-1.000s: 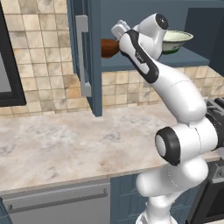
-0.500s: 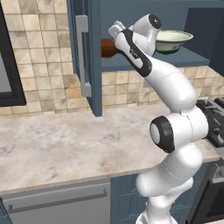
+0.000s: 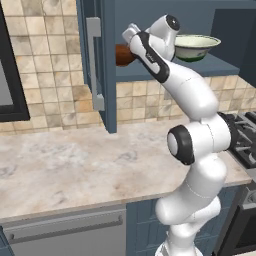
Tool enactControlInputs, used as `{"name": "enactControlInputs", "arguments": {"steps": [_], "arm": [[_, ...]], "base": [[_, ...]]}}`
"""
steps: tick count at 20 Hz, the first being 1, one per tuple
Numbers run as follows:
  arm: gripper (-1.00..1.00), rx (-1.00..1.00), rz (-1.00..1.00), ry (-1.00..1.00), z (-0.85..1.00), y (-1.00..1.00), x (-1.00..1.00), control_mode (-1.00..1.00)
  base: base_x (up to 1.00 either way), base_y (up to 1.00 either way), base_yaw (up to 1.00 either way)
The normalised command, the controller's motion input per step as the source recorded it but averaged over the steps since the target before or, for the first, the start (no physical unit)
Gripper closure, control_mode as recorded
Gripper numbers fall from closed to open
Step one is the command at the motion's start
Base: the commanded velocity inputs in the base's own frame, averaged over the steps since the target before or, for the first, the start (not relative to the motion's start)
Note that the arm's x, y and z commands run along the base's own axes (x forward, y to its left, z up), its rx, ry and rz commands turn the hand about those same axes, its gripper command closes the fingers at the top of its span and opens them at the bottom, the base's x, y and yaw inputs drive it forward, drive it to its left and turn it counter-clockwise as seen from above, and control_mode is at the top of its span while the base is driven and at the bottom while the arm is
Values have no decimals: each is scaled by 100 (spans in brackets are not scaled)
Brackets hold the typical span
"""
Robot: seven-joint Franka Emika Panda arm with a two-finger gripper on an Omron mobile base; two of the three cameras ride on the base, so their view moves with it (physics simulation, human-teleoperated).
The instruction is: Take the smaller bowl and place it next to the appetizer plate on the dining counter , and place the larger bowl next to the plate with cooked food.
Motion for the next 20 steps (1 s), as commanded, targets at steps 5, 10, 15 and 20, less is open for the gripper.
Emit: {"name": "enactControlInputs", "arguments": {"steps": [5, 10, 15, 20], "arm": [[100, 1, 0, 0, -51, 19, 13, -100], [100, 5, 0, 0, -68, 29, 0, -100], [100, 6, -1, -13, -22, 4, -67, -100], [100, 12, -12, -20, 0, -40, -100, -100]], "base": [[0, 0, 0], [0, 0, 0], [0, 0, 0], [0, 0, 0]]}}
